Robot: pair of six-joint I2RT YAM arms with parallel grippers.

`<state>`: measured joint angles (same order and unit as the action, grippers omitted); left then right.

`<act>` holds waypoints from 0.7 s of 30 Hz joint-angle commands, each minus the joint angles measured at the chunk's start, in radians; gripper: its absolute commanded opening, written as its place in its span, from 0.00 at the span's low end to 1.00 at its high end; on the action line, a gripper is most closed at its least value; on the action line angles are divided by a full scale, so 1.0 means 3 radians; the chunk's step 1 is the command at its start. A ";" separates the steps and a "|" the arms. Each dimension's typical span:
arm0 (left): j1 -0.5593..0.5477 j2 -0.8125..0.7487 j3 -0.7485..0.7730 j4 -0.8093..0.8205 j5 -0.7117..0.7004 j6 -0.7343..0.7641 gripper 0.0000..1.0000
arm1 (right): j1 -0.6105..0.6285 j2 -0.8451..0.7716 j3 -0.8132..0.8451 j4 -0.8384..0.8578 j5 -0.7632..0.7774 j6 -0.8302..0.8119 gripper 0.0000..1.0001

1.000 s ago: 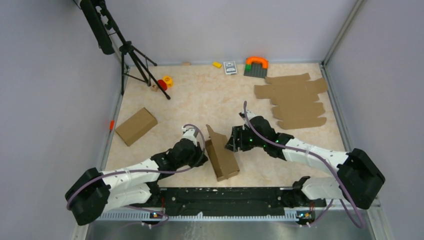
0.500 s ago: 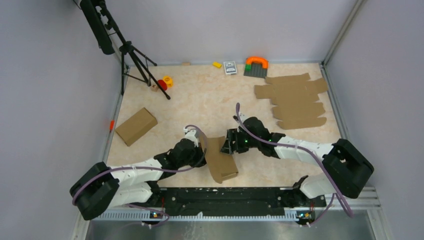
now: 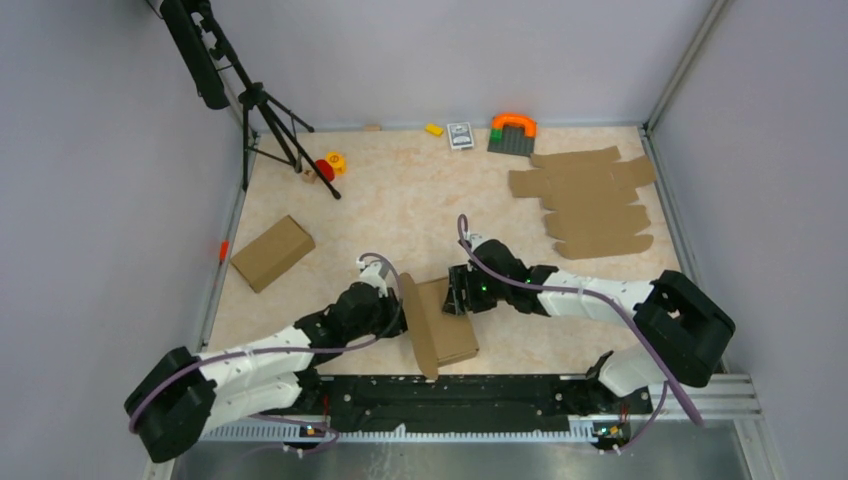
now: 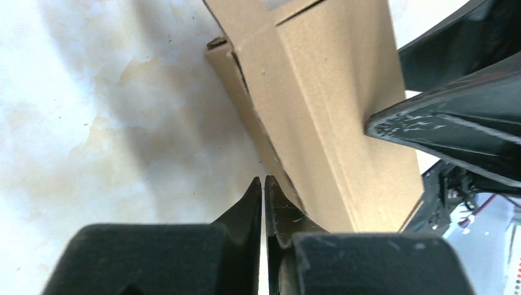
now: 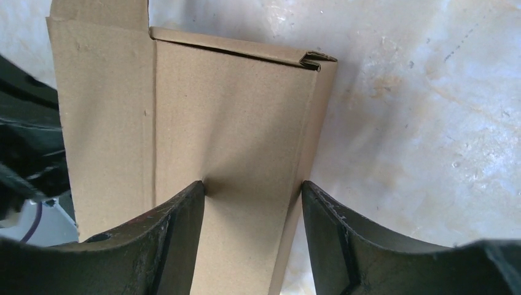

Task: Fold the paper box

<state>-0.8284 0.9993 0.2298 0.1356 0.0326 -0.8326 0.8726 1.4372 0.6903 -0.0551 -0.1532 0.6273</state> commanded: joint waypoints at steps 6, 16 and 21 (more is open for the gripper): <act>0.0061 -0.1107 0.0007 -0.1322 -0.0419 -0.0423 0.15 | 0.0070 0.0094 0.0135 -0.0326 0.0250 -0.0134 0.58; 0.0066 -0.1432 0.0118 -0.1505 -0.0415 -0.0681 0.72 | 0.0087 0.0000 0.0133 -0.0251 0.0254 -0.0097 0.58; 0.0146 -0.1195 -0.0088 -0.0825 0.0006 -0.0895 0.67 | 0.0057 -0.0104 0.0038 -0.0106 0.0191 0.0004 0.58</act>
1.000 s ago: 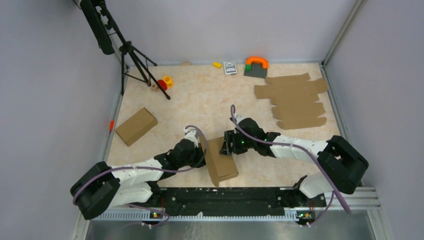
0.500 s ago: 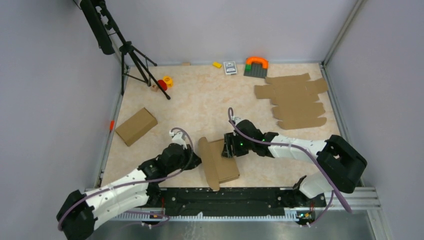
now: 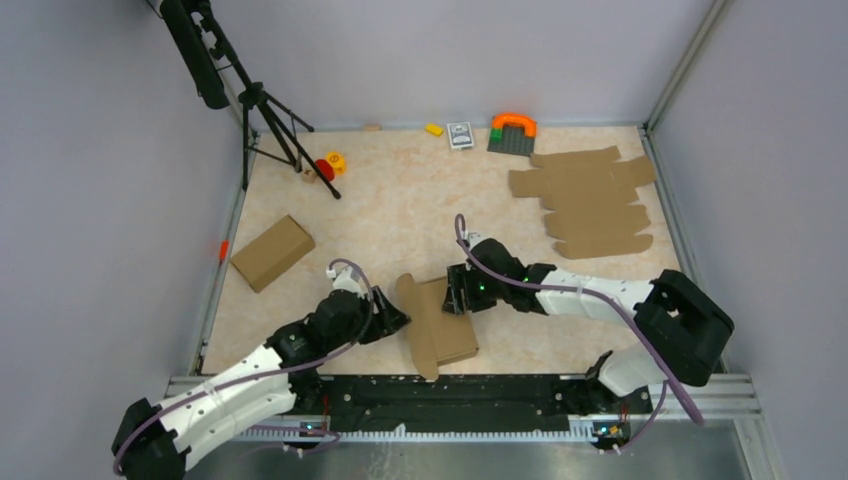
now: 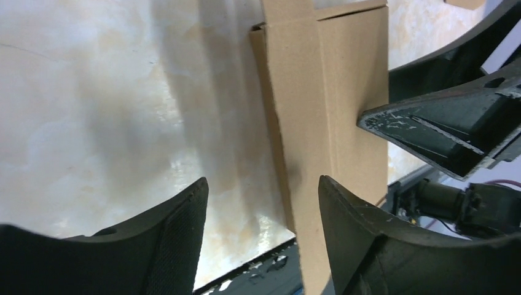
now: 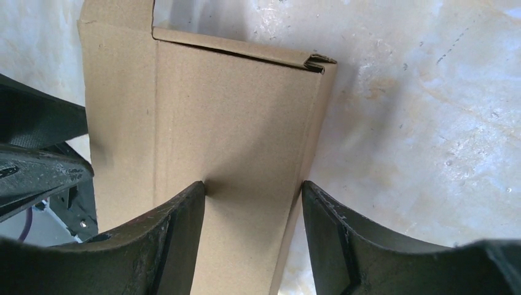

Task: Fold the paper box

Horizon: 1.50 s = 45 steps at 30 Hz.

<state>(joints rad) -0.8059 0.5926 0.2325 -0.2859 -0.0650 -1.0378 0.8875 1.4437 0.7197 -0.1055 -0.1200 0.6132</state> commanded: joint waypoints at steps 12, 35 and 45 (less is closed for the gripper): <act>0.0201 0.0457 -0.0223 0.1099 0.0535 -0.0165 0.31 | -0.0440 -0.0716 -0.0863 0.0889 -0.0614 0.0403 0.62; 0.0201 0.1469 -0.0353 0.3241 0.1525 -0.0390 0.43 | -0.0576 -0.0919 -0.1103 0.0900 -0.0807 0.0501 0.25; 0.0201 0.1816 -0.0265 0.3762 0.1812 -0.0494 0.46 | -0.0575 -0.0848 -0.1044 0.0837 -0.0785 0.0482 0.24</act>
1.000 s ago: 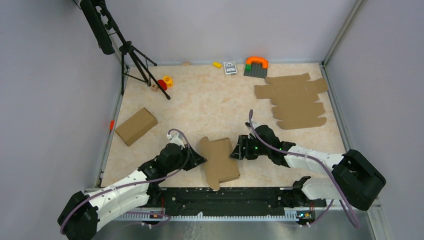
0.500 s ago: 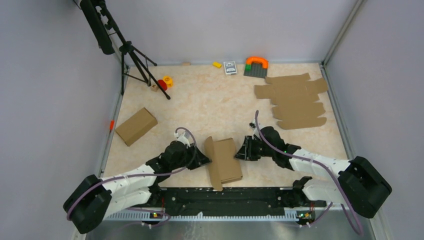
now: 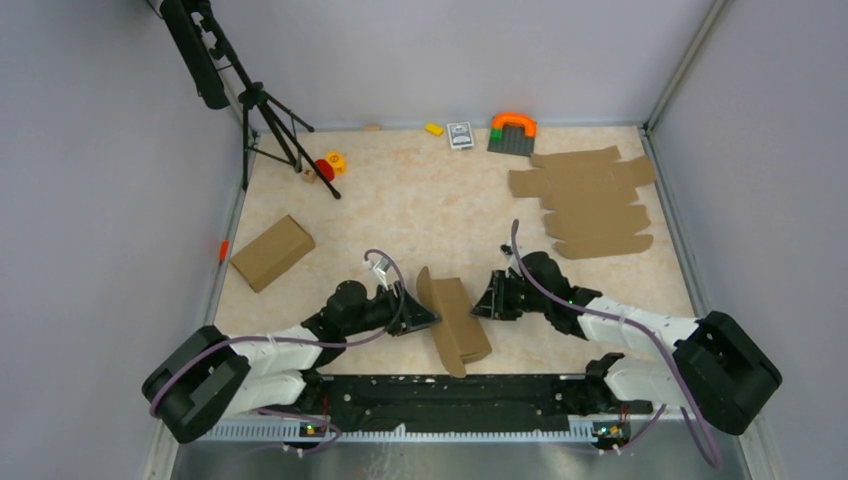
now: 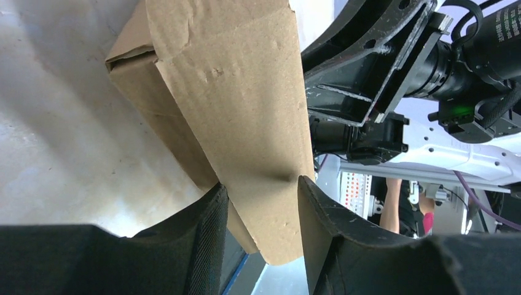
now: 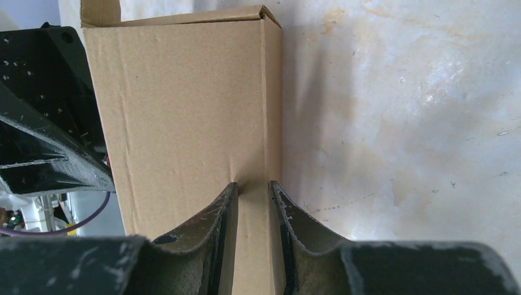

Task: Fold the paper box

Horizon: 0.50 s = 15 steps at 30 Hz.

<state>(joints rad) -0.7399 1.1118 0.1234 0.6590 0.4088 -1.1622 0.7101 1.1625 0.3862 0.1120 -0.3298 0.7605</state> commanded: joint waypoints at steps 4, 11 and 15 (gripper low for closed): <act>-0.0019 0.0183 0.0239 0.0657 0.0296 -0.0088 0.48 | 0.0016 0.0223 0.0038 0.0247 -0.0140 0.0008 0.24; -0.0019 0.0220 0.0453 0.0713 0.0437 -0.0130 0.61 | 0.0016 0.0361 0.0055 0.0337 -0.0219 0.0020 0.25; -0.0019 0.0181 0.0502 0.0622 0.0423 -0.0086 0.65 | -0.0006 0.0356 0.0113 0.0223 -0.0205 -0.0026 0.37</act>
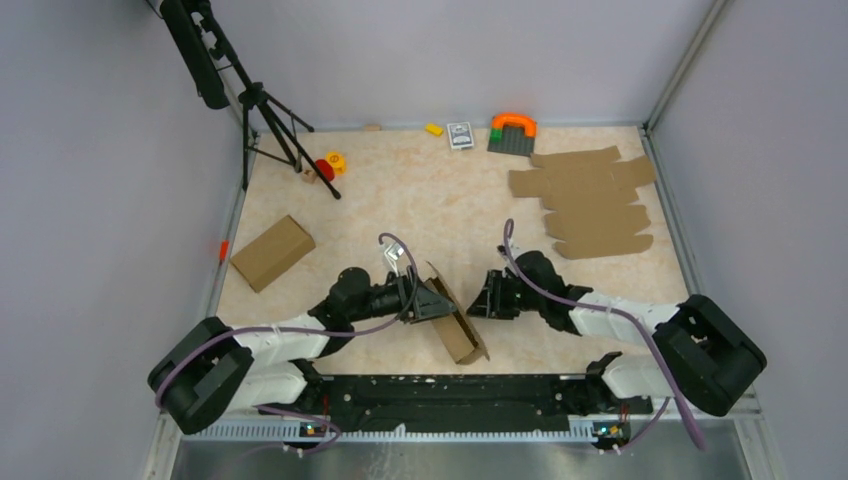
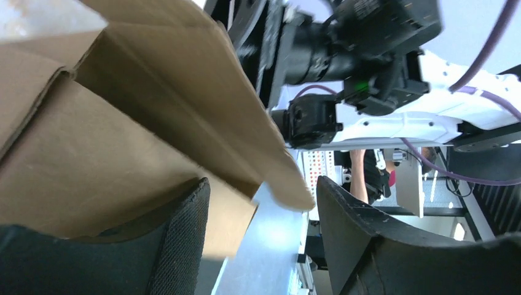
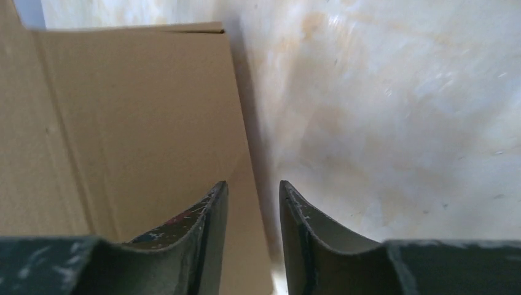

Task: Fold the paper box

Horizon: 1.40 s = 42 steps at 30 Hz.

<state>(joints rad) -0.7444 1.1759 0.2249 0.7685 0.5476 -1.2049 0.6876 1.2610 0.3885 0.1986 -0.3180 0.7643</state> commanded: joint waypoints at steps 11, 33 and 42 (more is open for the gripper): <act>-0.0004 -0.0224 0.0392 -0.0538 -0.0118 0.0391 0.63 | -0.0169 -0.0252 0.0264 -0.0578 -0.0198 -0.0314 0.39; 0.0002 -0.0363 0.0953 -0.2651 -0.0654 0.0963 0.65 | -0.0208 -0.1257 0.0522 -0.0942 -0.0722 -0.0257 0.82; 0.0002 -0.0003 0.1047 -0.2589 -0.0595 0.0987 0.49 | 0.0283 -0.0826 0.0991 -0.1450 -0.0294 -0.0384 0.74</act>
<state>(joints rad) -0.7448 1.1496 0.5068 -0.0425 0.3595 -0.9310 0.6838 0.9524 0.5674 -0.1585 -0.4763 0.6739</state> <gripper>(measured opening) 0.502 0.778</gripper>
